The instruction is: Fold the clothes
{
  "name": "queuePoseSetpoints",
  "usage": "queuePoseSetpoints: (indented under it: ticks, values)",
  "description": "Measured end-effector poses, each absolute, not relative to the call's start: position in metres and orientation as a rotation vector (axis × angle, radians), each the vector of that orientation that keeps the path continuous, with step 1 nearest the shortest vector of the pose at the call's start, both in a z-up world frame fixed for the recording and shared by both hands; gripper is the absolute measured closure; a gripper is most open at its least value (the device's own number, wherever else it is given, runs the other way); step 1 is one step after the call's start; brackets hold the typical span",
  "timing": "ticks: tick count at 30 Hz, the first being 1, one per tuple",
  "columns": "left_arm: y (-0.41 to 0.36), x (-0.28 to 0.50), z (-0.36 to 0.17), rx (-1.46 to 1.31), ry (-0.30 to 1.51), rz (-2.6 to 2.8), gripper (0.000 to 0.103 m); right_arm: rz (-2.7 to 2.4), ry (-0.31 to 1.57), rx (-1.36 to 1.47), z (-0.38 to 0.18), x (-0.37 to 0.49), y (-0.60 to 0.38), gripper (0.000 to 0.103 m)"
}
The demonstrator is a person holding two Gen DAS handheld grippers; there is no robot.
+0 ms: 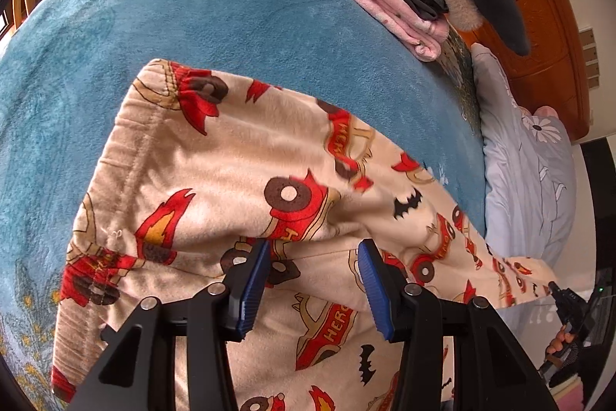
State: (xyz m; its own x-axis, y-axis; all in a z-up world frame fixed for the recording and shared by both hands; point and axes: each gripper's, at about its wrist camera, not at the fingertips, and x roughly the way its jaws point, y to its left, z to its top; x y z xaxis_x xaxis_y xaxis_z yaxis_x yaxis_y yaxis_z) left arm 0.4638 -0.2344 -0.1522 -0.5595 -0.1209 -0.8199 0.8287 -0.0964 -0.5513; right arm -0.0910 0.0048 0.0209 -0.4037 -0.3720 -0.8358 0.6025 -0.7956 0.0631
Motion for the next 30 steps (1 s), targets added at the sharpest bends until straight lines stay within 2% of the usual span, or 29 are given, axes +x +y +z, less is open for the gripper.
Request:
queuePoseSetpoints:
  ticks: [5,11,15,17,22,24,26,30]
  values:
    - [-0.233,0.462,-0.144,0.813,1.459,-1.757,0.052,-2.274,0.393,1.403,-0.041,-0.128,0.049,0.098]
    - [-0.239,0.475,-0.122,0.788,1.389,-1.789,0.052,-2.273,0.317,1.548,-0.080,-0.136,0.064,0.097]
    - [-0.254,0.488,-0.115,0.789,1.308,-1.759,0.049,-2.279,0.340,1.518,-0.068,-0.135,0.061,0.096]
    - [-0.264,0.497,-0.115,0.788,1.281,-1.734,0.049,-2.306,0.406,1.487,-0.055,-0.132,0.059,0.091]
    - [-0.287,0.511,-0.125,0.806,1.224,-1.659,0.048,-2.307,0.527,1.337,-0.021,-0.111,0.033,0.090]
    - [-0.296,0.510,-0.134,0.828,1.231,-1.640,0.048,-2.195,0.563,1.298,-0.021,-0.091,0.003,0.086]
    - [-0.301,0.507,-0.140,0.844,1.242,-1.639,0.048,-2.038,0.582,1.285,-0.031,-0.065,-0.036,0.068]
    - [-0.306,0.501,-0.150,0.874,1.259,-1.644,0.048,-1.749,0.653,1.276,-0.072,0.000,-0.110,0.066]
